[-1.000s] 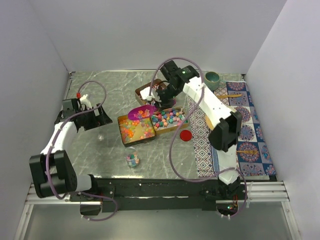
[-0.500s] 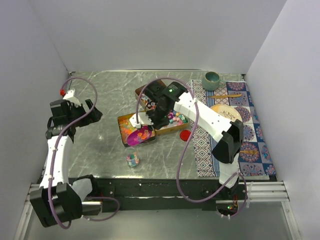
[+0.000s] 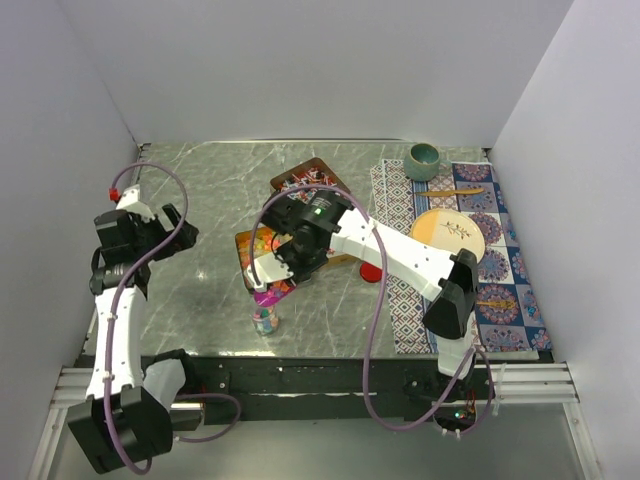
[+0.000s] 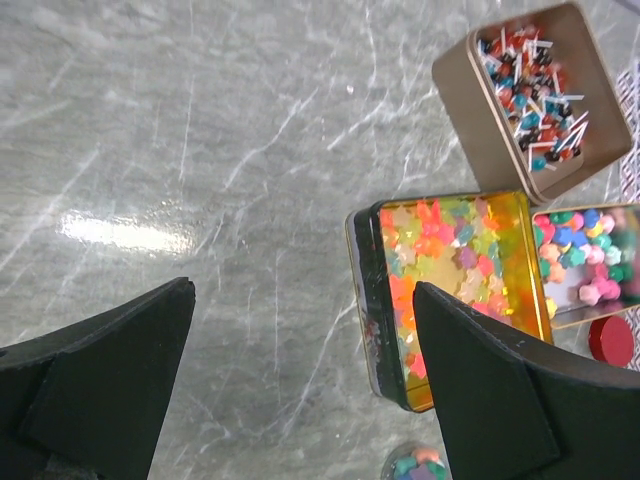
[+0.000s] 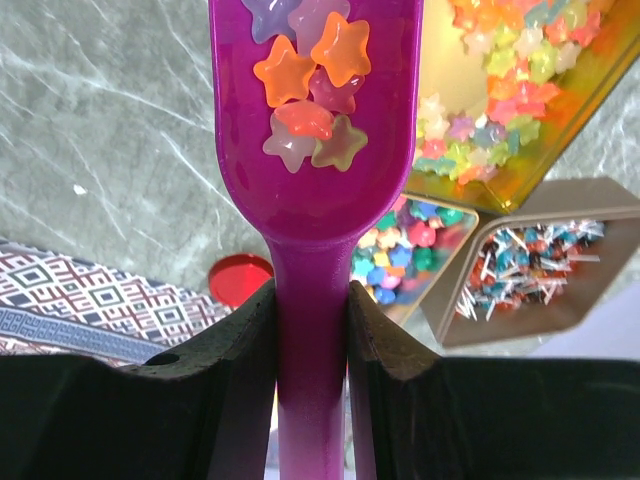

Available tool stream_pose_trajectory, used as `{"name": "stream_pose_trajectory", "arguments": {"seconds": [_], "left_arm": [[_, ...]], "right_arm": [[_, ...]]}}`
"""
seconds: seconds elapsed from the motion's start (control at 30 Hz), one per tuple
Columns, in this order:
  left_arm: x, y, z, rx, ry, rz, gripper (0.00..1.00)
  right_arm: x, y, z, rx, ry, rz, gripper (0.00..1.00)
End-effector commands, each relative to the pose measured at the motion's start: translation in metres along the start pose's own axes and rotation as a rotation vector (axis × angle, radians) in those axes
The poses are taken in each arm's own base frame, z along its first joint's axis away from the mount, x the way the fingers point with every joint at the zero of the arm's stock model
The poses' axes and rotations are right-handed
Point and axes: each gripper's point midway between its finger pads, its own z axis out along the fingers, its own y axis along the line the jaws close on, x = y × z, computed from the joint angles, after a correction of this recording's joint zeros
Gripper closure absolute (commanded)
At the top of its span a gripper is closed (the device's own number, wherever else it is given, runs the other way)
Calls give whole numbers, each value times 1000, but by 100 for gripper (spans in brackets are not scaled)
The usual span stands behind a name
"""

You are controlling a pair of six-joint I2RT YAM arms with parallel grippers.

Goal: Pack the candies
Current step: Place the fake candies in the packing bottle.

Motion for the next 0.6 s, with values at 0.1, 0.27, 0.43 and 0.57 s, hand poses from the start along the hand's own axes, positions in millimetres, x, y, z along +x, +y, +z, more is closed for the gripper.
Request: {"name": "stream_pose_trajectory", "arguments": {"seconds": [0.1, 0.27, 0.43, 0.57], "left_arm": [[-11, -3, -10, 16, -81, -7, 3], [-14, -6, -13, 35, -113, -22, 3], [-17, -4, -16, 39, -138, -35, 3], [-21, -5, -19, 45, -152, -47, 3]], "right_arm": [[24, 12, -31, 41, 192, -1, 100], [26, 12, -36, 66, 246, -37, 100], [25, 12, -40, 85, 290, -67, 100], [27, 11, -40, 94, 333, -81, 100]]}}
